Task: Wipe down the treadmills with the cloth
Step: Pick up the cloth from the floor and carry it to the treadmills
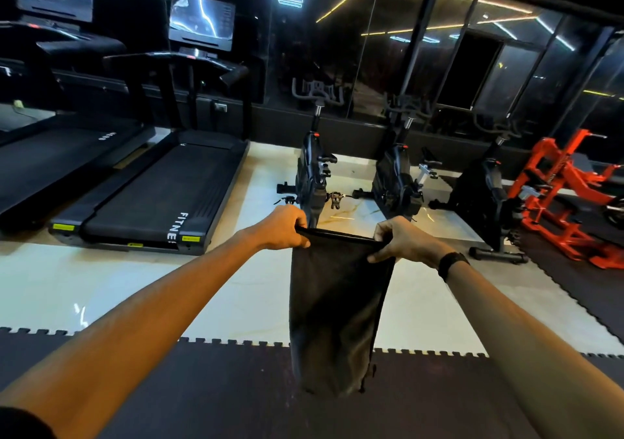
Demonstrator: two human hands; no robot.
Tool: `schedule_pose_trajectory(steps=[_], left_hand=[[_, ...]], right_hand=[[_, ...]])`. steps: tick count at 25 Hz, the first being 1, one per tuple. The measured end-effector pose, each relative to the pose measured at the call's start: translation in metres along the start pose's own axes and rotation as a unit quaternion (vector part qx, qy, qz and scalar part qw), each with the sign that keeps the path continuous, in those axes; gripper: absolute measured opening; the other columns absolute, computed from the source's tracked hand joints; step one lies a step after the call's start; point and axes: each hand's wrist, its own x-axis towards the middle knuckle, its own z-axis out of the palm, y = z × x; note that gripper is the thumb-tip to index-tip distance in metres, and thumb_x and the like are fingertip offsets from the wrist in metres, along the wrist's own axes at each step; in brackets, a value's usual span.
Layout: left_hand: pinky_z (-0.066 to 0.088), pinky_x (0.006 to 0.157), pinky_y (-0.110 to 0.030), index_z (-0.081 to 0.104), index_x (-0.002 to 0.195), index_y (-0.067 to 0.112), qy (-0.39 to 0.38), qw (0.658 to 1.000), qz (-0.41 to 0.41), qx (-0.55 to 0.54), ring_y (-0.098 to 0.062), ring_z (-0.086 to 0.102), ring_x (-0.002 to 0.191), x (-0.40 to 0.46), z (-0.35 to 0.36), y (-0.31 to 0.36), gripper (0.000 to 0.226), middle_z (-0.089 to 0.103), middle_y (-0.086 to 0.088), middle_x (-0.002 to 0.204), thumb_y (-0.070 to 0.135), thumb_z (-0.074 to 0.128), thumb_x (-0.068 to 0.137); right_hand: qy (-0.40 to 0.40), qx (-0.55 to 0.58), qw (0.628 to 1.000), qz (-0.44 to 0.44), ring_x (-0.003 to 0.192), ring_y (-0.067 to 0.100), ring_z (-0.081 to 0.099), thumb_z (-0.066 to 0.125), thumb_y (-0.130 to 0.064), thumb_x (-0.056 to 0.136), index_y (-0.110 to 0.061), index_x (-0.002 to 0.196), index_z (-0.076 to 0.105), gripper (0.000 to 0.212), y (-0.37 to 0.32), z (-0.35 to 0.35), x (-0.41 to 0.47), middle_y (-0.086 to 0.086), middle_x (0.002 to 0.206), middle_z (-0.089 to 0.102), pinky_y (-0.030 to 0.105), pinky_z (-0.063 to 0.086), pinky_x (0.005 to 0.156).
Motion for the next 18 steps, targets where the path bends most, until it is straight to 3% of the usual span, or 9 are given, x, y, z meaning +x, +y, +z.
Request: schedule_pose_trajectory(steps=[3,7,8,10,12,13,15,16,18], left_hand=[[0.061,0.066,-0.03,0.057,0.085,0.014,-0.039,0.996,-0.029,-0.077,-0.017,0.065,0.076,0.001,0.003,0.003,0.019,0.063,-0.009,0.09,0.001,0.071,0.088],[0.063,0.067,-0.039,0.054,0.101,0.014,-0.153,0.982,-0.059,-0.09,-0.033,0.069,0.096,0.004,-0.013,0.019,0.024,0.062,-0.015,0.107,-0.003,0.067,0.089],[0.062,0.062,-0.034,0.055,0.102,0.015,-0.128,0.985,-0.041,-0.104,-0.031,0.069,0.092,0.008,-0.024,0.028,0.026,0.062,-0.014,0.105,-0.003,0.068,0.089],[0.057,0.055,-0.024,0.056,0.112,0.013,0.071,0.973,-0.019,-0.22,-0.019,0.067,0.081,0.02,-0.052,0.044,0.029,0.063,-0.012,0.103,0.003,0.07,0.089],[0.057,0.061,-0.032,0.05,0.134,0.009,0.187,0.891,-0.029,-0.413,-0.016,0.065,0.081,0.028,-0.073,0.052,0.049,0.064,-0.009,0.104,0.028,0.069,0.093],[0.058,0.069,-0.038,0.05,0.137,0.009,0.156,0.876,-0.05,-0.453,-0.019,0.065,0.086,0.028,-0.072,0.053,0.062,0.067,-0.007,0.104,0.045,0.068,0.09],[0.055,0.088,-0.048,0.063,0.129,0.012,0.021,0.909,-0.124,-0.396,-0.023,0.067,0.097,0.02,-0.037,0.037,0.068,0.073,-0.005,0.109,0.055,0.072,0.077],[0.054,0.095,-0.05,0.065,0.126,0.011,-0.027,0.905,-0.165,-0.39,-0.024,0.069,0.1,0.013,-0.008,0.024,0.065,0.074,-0.007,0.11,0.046,0.079,0.074],[0.053,0.098,-0.049,0.062,0.123,0.003,-0.019,0.893,-0.217,-0.395,-0.027,0.068,0.103,0.005,0.036,0.007,0.059,0.073,-0.012,0.11,0.024,0.085,0.072]], right_hand=[[-0.068,0.04,0.996,0.04,0.085,0.021,0.067,0.082,0.001,0.078,-0.012,0.082,0.059,0.027,0.008,-0.009,-0.002,0.009,0.089,0.065,0.027,0.059,0.067],[-0.165,0.016,0.984,0.065,0.082,0.019,0.068,0.08,0.004,0.078,-0.012,0.08,0.061,0.025,0.001,-0.03,-0.007,0.006,0.084,0.066,0.032,0.061,0.072],[-0.147,0.041,0.988,0.035,0.079,0.018,0.068,0.079,0.005,0.078,-0.012,0.082,0.061,0.026,-0.008,-0.041,-0.008,0.005,0.083,0.065,0.03,0.059,0.066],[0.026,0.213,0.975,-0.064,0.072,0.012,0.068,0.076,0.004,0.08,-0.012,0.093,0.062,0.025,-0.026,-0.069,0.0,0.003,0.083,0.066,0.027,0.056,0.06],[0.146,0.422,0.884,-0.136,0.082,0.015,0.072,0.073,-0.011,0.088,-0.012,0.117,0.06,0.031,-0.033,-0.092,0.009,0.003,0.099,0.071,0.036,0.06,0.071],[0.131,0.448,0.872,-0.146,0.092,0.02,0.073,0.076,-0.024,0.089,-0.013,0.126,0.059,0.042,-0.032,-0.092,0.013,0.005,0.111,0.072,0.044,0.06,0.08],[0.054,0.374,0.923,-0.077,0.104,0.03,0.071,0.085,-0.039,0.077,-0.014,0.122,0.066,0.055,-0.007,-0.059,0.018,0.011,0.12,0.072,0.059,0.055,0.091],[0.009,0.35,0.936,-0.03,0.105,0.032,0.07,0.087,-0.035,0.075,-0.014,0.116,0.069,0.05,0.009,-0.032,0.015,0.012,0.119,0.072,0.061,0.054,0.092],[-0.019,0.347,0.937,0.035,0.102,0.031,0.071,0.079,-0.02,0.083,-0.01,0.114,0.068,0.034,0.029,0.01,0.011,0.012,0.115,0.073,0.05,0.06,0.08]])
